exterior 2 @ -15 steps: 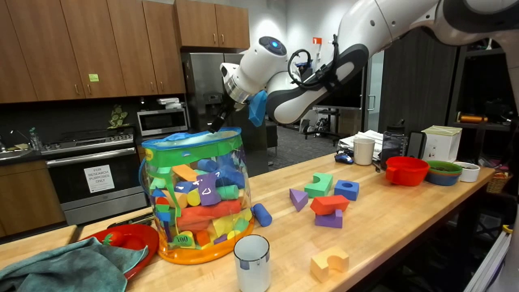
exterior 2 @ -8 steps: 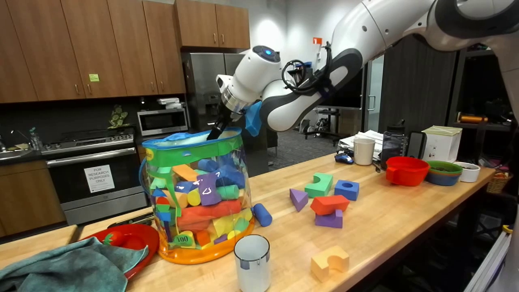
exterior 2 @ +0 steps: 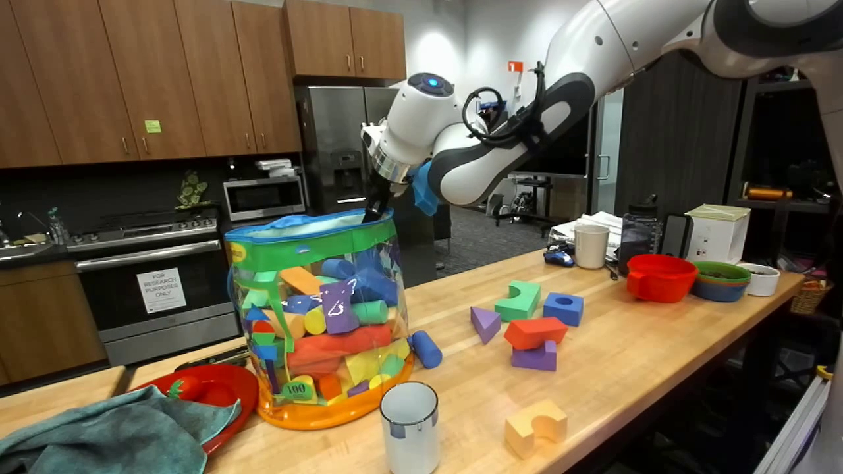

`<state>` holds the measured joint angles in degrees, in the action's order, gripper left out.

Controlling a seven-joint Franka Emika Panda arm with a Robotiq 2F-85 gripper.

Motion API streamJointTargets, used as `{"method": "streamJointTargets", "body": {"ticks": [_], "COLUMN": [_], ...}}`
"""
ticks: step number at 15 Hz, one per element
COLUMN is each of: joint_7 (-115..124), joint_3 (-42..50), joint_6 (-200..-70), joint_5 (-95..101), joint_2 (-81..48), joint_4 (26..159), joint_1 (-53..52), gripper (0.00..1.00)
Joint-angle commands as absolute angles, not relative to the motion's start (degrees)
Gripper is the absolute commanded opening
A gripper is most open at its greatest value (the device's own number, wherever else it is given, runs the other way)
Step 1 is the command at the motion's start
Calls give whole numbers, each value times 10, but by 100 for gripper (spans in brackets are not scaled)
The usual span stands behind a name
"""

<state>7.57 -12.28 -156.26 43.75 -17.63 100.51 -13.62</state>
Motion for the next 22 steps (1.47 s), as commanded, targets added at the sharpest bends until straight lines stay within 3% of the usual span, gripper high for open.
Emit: {"method": "streamJointTargets", "body": {"ticks": [1,22], "joint_7": [37,40], "joint_3": [-105,-98], "joint_6": [-1523,-1342], "joint_5": [406,390], "joint_2": [-128,20], "joint_4": [1047,1199], "joint_1": [-141,-125], "gripper": [100,100]}}
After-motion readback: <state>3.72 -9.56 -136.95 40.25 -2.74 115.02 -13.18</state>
